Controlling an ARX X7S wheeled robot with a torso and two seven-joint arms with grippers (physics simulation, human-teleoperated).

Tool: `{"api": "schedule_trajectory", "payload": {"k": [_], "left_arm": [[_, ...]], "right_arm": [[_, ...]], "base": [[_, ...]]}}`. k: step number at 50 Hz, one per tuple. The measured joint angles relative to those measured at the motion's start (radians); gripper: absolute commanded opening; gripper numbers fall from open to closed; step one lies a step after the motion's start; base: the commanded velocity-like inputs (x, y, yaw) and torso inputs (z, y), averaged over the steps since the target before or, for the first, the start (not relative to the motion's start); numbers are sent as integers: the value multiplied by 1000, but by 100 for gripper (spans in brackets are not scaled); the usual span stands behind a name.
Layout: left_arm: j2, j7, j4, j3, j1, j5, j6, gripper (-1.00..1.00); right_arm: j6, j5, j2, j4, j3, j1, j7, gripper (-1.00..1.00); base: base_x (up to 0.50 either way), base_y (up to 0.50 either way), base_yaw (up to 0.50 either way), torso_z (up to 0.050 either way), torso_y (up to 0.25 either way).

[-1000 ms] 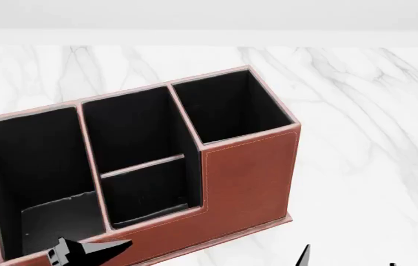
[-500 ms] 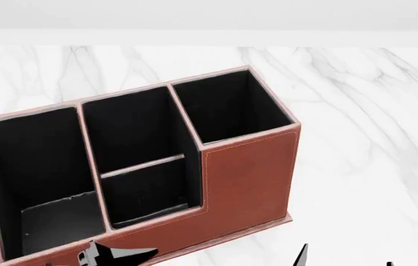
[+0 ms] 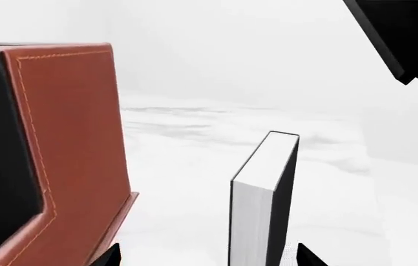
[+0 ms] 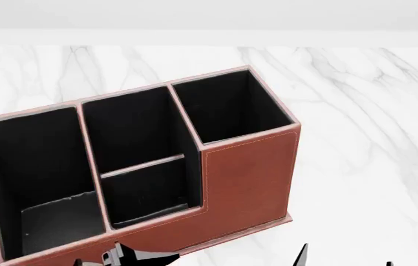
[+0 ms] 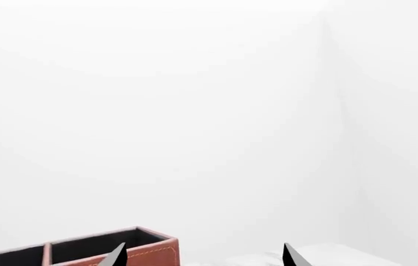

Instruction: Pick up the book and place it in the back compartment of the caddy.

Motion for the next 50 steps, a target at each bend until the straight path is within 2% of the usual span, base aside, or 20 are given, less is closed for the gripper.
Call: {"api": "schedule_trajectory", "payload": {"k": [26, 50], "left_arm": [[54, 15, -51, 44, -47, 26, -28, 100], [152, 50, -268, 71, -119, 60, 17, 100]], "right_arm": [[-2, 6, 8, -8, -1, -2, 10, 100], [-6, 11, 16, -9, -3, -1, 16, 100]], "base": [[0, 0, 0, 0, 0], [0, 0, 0, 0, 0]]}}
